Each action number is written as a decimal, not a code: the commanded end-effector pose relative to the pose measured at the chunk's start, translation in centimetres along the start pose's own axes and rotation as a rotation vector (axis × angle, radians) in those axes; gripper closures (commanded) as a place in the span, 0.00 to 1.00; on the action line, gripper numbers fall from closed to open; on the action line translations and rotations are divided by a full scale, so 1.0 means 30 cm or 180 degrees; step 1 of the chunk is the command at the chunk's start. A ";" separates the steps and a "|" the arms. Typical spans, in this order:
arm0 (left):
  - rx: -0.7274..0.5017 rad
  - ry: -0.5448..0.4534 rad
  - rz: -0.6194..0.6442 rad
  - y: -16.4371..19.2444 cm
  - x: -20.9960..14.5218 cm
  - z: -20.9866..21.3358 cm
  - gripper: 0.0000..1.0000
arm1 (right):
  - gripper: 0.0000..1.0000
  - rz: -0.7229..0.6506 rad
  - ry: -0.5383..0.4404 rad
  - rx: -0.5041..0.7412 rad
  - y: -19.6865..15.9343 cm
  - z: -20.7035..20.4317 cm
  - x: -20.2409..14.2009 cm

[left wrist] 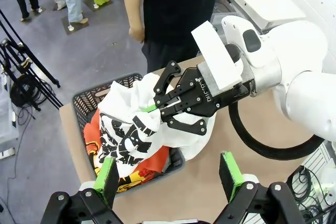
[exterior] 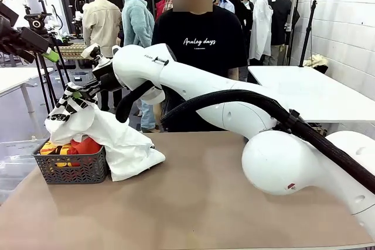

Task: Sort the tops and bottoms.
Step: Sort the clothes according to human instructions.

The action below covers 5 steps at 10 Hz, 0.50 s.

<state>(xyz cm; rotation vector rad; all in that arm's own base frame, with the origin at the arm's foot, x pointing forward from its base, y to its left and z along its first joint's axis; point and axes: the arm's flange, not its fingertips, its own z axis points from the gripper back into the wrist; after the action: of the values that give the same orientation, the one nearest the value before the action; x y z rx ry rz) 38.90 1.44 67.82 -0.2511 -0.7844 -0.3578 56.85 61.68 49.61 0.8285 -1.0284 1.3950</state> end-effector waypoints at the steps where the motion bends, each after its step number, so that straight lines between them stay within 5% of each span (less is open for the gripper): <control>1: 0.0007 -0.0002 -0.0002 0.000 0.002 0.003 0.00 | 1.00 -0.0014 0.0002 -0.0019 -0.002 0.015 0.021; 5: 0.0007 -0.0002 -0.0002 0.000 0.002 0.003 0.00 | 1.00 0.0136 -0.0009 0.0226 -0.076 -0.078 0.024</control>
<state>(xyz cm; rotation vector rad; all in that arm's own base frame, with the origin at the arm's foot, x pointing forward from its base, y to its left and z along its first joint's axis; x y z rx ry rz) 38.90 1.44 67.83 -0.2511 -0.7845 -0.3578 56.72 61.69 49.77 0.8285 -1.0211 1.4173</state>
